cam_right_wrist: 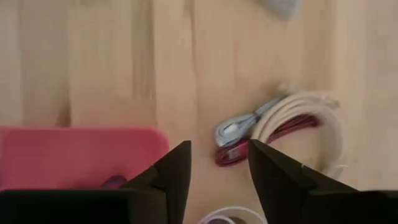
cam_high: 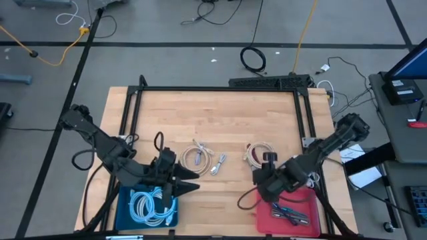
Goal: Pick & Place USB Port
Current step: Put the right light brown HDMI cable into the blue bin
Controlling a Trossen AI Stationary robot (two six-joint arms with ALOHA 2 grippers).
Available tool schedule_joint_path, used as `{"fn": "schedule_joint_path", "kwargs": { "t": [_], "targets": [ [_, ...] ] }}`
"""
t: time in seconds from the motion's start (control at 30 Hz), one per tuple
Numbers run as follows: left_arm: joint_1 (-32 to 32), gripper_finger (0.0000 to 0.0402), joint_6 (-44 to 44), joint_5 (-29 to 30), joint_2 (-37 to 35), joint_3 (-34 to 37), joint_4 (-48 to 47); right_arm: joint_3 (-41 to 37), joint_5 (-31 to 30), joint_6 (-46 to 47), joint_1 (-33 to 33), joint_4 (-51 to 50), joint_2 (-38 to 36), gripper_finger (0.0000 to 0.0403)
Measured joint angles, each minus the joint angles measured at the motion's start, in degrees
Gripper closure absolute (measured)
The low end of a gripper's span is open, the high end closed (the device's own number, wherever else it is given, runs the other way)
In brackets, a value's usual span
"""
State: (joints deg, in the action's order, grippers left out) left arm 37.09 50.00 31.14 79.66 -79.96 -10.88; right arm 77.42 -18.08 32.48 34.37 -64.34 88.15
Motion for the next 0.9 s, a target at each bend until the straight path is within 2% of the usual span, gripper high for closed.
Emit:
{"fn": "schedule_joint_path", "kwargs": {
  "t": [0.1, 0.3, 0.43, 0.63, 0.9],
  "targets": [
    [0.8, 0.0172, -0.3, 1.5, 0.0, 0.0, 0.3, -6.3, 3.4, 0.1, -1.8, 2.4, -1.1, 0.0233],
    [2.1, 0.0172, -0.1, 3.1, 0.0, 0.0, 0.4, -14.0, 3.1, 2.4, -5.9, 4.9, -4.2, 0.0215],
    [2.2, 0.0172, 0.0, 4.3, 0.0, 0.0, 0.4, -18.6, 6.1, 1.1, -9.5, 10.1, -6.9, 0.0207],
    [2.2, 0.0172, 0.7, 4.4, 0.0, 0.0, 0.4, -24.2, 13.5, -1.3, -14.8, 13.9, -7.3, 0.0201],
    [2.8, 0.0172, 0.7, 5.0, 0.0, 0.0, 0.4, -27.9, 15.1, -3.5, -15.7, 18.3, -7.3, 0.0201]
  ]
}}
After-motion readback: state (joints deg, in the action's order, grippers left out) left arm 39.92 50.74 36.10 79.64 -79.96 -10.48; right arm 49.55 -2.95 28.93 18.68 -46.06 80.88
